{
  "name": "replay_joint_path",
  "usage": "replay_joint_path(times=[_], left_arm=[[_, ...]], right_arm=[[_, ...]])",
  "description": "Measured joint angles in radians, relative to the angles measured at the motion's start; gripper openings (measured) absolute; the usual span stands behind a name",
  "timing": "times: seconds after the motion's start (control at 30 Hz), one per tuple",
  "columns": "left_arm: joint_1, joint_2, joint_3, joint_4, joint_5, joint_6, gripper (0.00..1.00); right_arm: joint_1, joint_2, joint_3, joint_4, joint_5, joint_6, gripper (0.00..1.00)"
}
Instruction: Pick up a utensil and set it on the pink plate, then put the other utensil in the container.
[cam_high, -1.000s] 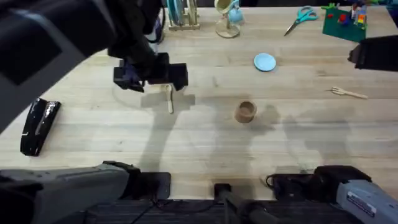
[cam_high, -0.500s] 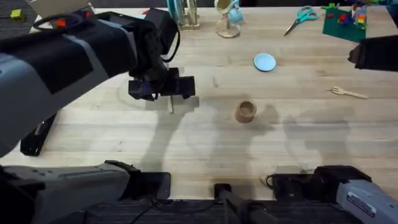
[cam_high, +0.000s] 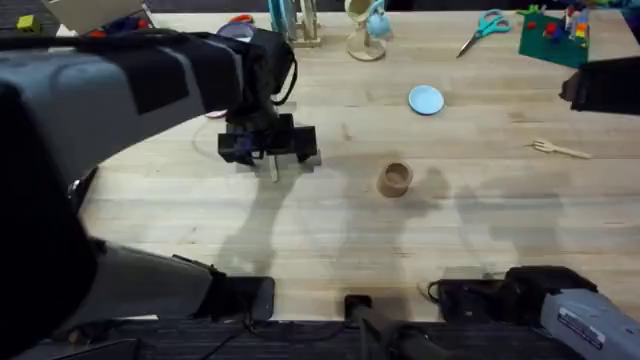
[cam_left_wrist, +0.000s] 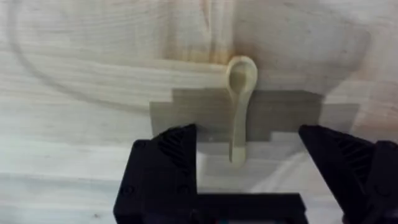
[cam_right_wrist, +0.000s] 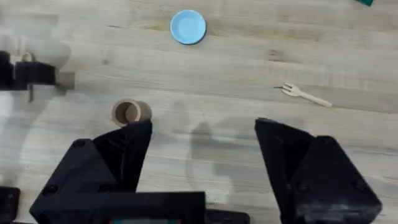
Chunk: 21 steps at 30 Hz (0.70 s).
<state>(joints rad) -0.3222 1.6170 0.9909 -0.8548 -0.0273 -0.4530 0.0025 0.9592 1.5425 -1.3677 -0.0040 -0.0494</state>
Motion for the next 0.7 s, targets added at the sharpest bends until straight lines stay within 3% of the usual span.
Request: replay_joint_path(times=[0.7], left_arm=[[0.0, 0.018, 0.003, 0.05, -0.009, -0.02, 0.993]], right_arm=[[0.0, 0.0, 0.0, 0.0, 0.0, 0.0, 0.996]])
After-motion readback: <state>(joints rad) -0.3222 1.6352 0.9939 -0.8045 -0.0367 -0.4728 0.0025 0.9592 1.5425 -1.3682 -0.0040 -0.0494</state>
